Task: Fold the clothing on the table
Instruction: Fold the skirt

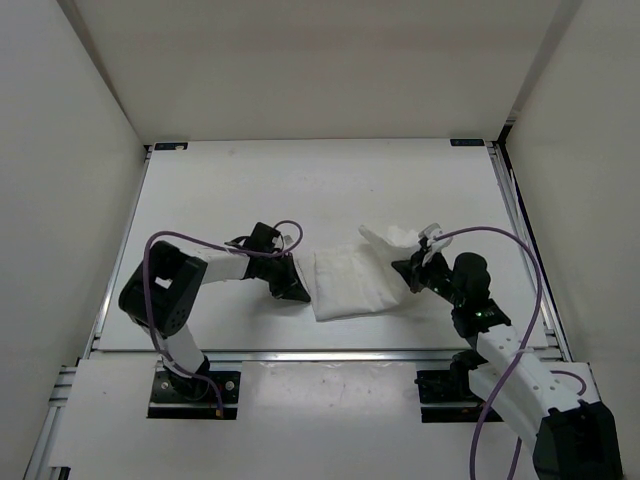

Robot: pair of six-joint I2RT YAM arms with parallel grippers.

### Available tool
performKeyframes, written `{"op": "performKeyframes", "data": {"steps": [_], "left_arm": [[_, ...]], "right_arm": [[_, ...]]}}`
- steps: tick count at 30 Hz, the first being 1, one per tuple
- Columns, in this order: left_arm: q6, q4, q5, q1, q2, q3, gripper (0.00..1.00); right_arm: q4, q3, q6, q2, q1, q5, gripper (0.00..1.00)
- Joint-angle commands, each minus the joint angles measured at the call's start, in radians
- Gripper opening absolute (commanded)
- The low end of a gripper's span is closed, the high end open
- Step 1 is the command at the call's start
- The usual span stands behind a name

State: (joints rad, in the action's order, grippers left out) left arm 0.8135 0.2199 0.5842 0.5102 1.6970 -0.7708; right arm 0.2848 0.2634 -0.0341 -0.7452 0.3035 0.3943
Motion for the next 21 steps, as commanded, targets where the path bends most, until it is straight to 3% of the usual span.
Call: {"op": "performKeyframes", "data": {"steps": [1,10,19,20,21], "left_arm": [[-0.074,-0.017,-0.034,-0.021,0.055,0.001,0.00],[-0.039,-0.066,-0.006,0.039,0.233,-0.188,0.00],[-0.020,-0.102,0.011,0.017,0.219,-0.140,0.00],[-0.022,-0.109,0.011,0.010,0.216,-0.128,0.00],[-0.022,-0.106,0.017,0.008,0.210,-0.118,0.00]], "right_arm": [[0.040,0.043,-0.027,-0.005,0.032,0.041,0.00],[0.069,0.103,-0.095,-0.154,0.223,0.041,0.00],[0.008,0.207,-0.208,-0.396,0.463,-0.073,0.00],[0.010,0.238,-0.225,-0.426,0.497,-0.087,0.02],[0.005,0.253,-0.230,-0.466,0.506,-0.121,0.12]]}}
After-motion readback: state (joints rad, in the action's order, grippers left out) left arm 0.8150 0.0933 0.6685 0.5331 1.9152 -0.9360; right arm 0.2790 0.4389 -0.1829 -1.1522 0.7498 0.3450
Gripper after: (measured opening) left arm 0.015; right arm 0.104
